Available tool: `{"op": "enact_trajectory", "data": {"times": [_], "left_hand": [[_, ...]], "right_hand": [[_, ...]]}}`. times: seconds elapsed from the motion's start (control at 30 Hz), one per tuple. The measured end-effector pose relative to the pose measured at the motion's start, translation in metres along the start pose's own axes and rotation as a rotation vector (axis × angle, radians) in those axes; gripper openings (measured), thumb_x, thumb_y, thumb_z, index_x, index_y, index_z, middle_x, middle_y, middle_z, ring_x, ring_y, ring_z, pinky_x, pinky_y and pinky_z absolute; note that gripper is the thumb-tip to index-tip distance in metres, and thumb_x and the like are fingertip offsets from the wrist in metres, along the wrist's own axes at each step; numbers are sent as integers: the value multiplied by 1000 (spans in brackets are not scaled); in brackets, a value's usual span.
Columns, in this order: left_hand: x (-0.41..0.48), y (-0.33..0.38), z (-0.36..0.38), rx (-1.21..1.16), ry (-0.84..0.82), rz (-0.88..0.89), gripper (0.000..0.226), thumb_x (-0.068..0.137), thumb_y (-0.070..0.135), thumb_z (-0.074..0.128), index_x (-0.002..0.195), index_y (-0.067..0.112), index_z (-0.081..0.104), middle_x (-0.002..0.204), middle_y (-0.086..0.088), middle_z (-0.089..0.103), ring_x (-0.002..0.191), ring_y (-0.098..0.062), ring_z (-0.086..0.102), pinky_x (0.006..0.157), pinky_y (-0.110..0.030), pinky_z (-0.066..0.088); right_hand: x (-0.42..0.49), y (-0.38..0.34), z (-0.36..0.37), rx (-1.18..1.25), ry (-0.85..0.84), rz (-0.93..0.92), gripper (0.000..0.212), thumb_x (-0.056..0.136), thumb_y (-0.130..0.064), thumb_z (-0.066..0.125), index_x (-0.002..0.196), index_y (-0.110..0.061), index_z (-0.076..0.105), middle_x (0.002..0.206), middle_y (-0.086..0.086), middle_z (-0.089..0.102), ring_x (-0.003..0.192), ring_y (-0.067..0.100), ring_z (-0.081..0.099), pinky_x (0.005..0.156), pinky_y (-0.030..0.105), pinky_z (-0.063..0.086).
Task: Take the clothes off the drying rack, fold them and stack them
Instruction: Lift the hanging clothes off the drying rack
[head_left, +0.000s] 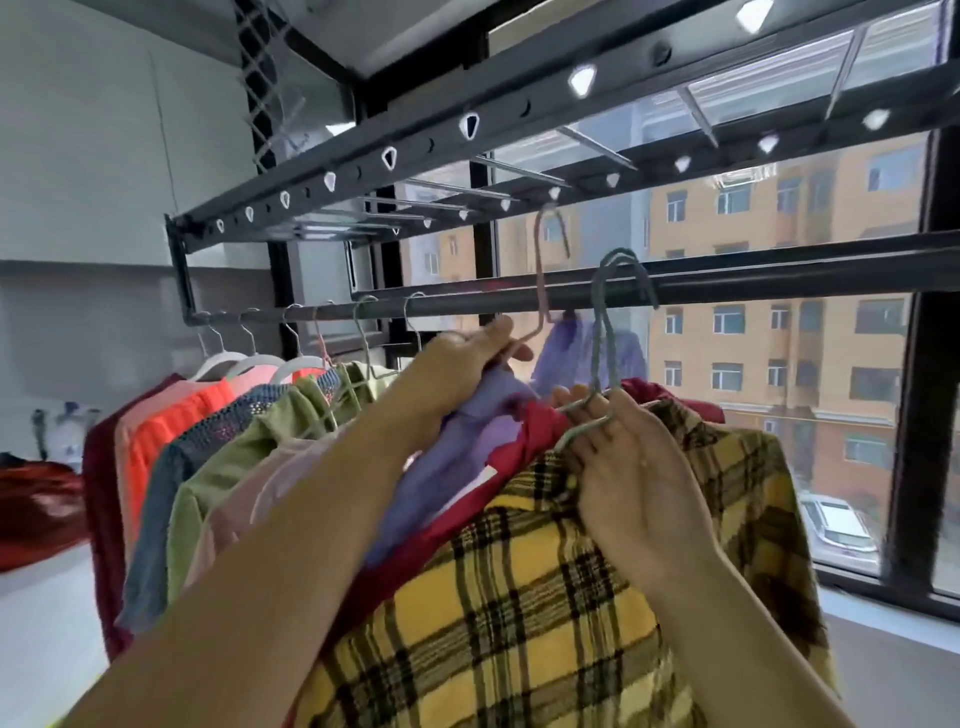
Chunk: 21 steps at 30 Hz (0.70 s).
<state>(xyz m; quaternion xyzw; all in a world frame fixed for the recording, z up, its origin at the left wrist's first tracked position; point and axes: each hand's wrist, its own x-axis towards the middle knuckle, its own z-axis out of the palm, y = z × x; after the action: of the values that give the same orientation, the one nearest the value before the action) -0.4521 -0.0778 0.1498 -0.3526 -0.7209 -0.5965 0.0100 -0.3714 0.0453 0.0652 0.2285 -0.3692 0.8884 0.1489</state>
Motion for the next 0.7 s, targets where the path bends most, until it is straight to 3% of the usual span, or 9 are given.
{"op": "enact_trajectory", "data": {"times": [0.1, 0.17, 0.23, 0.3, 0.4, 0.5, 0.57, 0.63, 0.7], "left_hand": [[-14, 7, -8, 279, -21, 134, 39, 97, 36, 40, 88, 15, 71, 52, 13, 59, 44, 2, 49, 43, -7, 34], [-31, -4, -9, 295, -42, 134, 40, 97, 36, 39, 68, 27, 66, 41, 15, 53, 41, 0, 50, 45, -8, 34], [-46, -19, -10, 300, -21, 118, 48, 96, 34, 38, 51, 27, 55, 33, 11, 45, 39, -6, 48, 47, -8, 33], [-52, -38, -16, 350, 8, 109, 39, 92, 40, 37, 61, 26, 55, 50, 5, 48, 53, -15, 49, 55, -8, 34], [-60, -60, -29, 527, 2, 63, 39, 89, 48, 30, 92, 25, 62, 87, 9, 47, 82, -2, 46, 87, -11, 35], [-71, -72, -37, 587, -60, 87, 40, 97, 38, 28, 113, 22, 61, 94, 15, 38, 88, 12, 39, 83, 6, 25], [-73, -79, -42, 537, -79, 97, 44, 97, 41, 29, 117, 17, 60, 97, 19, 43, 92, 21, 43, 90, 3, 23], [-72, -90, -47, 415, -37, 102, 52, 91, 55, 31, 113, 19, 63, 103, 6, 57, 103, 9, 52, 104, -20, 32], [-69, -92, -60, 394, 72, 100, 58, 84, 57, 34, 110, 14, 63, 105, -1, 61, 99, -9, 57, 92, -20, 40]], "right_hand": [[10, 9, 14, 33, -55, -45, 48, 53, -37, 86, 92, -13, 71, 88, 3, 67, 81, 13, 66, 72, 22, 54], [13, 18, 17, 54, -78, -28, 47, 55, -36, 85, 93, -13, 69, 89, 3, 67, 83, 14, 66, 74, 23, 55], [14, 28, 16, 73, -96, 22, 48, 56, -35, 85, 95, -12, 69, 91, 5, 67, 85, 16, 66, 76, 25, 55], [15, 40, 14, 90, -101, 78, 42, 59, -33, 83, 93, -12, 71, 91, 6, 68, 87, 18, 66, 76, 26, 55], [19, 59, 11, 75, -74, 167, 42, 54, -31, 86, 90, -13, 74, 92, 6, 69, 89, 19, 66, 79, 29, 54], [25, 76, 9, 52, -38, 259, 68, 41, -33, 92, 101, -9, 72, 108, 10, 67, 102, 23, 64, 89, 34, 51], [27, 88, 7, 45, -11, 278, 78, 43, -32, 91, 112, -7, 67, 119, 13, 63, 109, 25, 62, 93, 37, 49], [27, 98, 7, 47, 6, 259, 78, 43, -30, 92, 113, -6, 66, 115, 14, 65, 104, 24, 64, 92, 37, 50], [29, 104, 9, 72, 32, 243, 81, 39, -29, 93, 111, -5, 67, 101, 12, 66, 87, 21, 65, 82, 34, 53]]}}
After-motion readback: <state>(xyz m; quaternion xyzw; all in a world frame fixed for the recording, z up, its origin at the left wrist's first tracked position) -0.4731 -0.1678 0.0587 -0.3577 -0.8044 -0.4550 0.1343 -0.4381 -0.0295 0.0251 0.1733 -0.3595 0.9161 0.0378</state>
